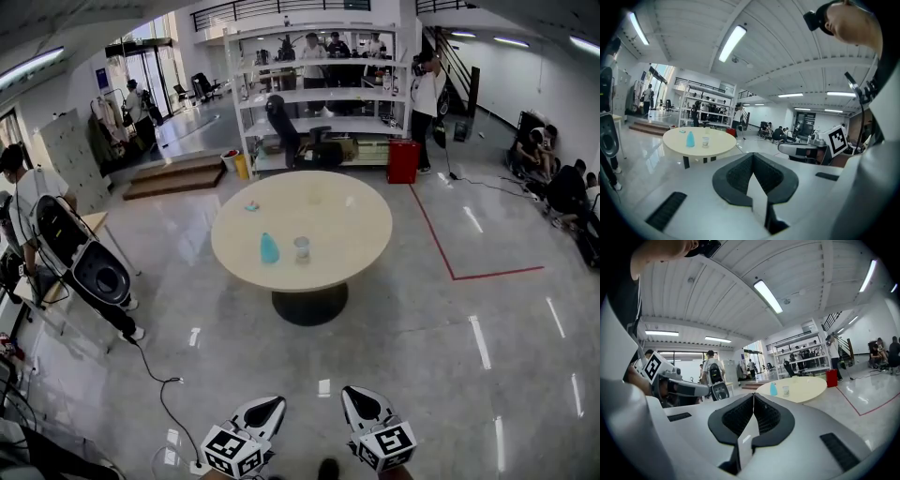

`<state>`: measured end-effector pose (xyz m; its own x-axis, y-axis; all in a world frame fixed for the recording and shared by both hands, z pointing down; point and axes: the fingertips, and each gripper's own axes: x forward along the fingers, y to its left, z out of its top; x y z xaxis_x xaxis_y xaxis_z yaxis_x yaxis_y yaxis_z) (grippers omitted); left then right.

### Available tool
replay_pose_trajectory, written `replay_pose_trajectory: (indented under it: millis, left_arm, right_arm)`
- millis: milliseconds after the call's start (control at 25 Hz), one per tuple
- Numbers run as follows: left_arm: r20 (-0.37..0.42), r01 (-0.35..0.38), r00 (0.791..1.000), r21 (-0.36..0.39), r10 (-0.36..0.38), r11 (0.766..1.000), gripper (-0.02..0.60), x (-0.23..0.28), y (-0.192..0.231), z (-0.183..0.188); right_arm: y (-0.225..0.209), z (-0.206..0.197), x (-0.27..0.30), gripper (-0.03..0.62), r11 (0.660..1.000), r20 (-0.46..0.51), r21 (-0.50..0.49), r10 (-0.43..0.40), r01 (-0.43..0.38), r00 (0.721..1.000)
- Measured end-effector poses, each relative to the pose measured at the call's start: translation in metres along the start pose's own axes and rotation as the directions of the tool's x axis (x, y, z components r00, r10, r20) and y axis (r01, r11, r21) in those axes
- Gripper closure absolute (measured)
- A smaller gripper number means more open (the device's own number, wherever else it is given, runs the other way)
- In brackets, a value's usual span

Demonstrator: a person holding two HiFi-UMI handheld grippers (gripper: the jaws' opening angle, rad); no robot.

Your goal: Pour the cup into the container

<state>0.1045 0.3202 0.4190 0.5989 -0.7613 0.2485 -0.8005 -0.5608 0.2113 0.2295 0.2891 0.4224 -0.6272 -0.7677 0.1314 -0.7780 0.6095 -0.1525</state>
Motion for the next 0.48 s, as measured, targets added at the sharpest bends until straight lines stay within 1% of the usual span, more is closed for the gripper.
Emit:
replay_pose_trajectory:
  millis: [120, 240, 480]
  left_arm:
    - [0.011, -0.003, 1.0, 0.011, 0.003, 1.0, 0.58, -0.024, -0.009, -0.014]
    - [0.037, 0.003, 0.999, -0.004, -0.003, 1.0, 0.58, -0.059, -0.02, -0.026]
    - [0.065, -0.009, 0.998, -0.043, 0.012, 0.999, 0.58, -0.163, -0.027, -0.067]
  right_arm:
    - [0.024, -0.006, -0.014, 0.586, 1.0, 0.016, -0.012, 0.011, -0.01, 1.0]
    - [0.058, -0.013, -0.03, 0.586, 0.999, 0.01, -0.031, 0.02, -0.02, 1.0]
    - [0.154, -0.027, -0.064, 0.586, 0.997, 0.0, -0.068, 0.023, -0.023, 1.0]
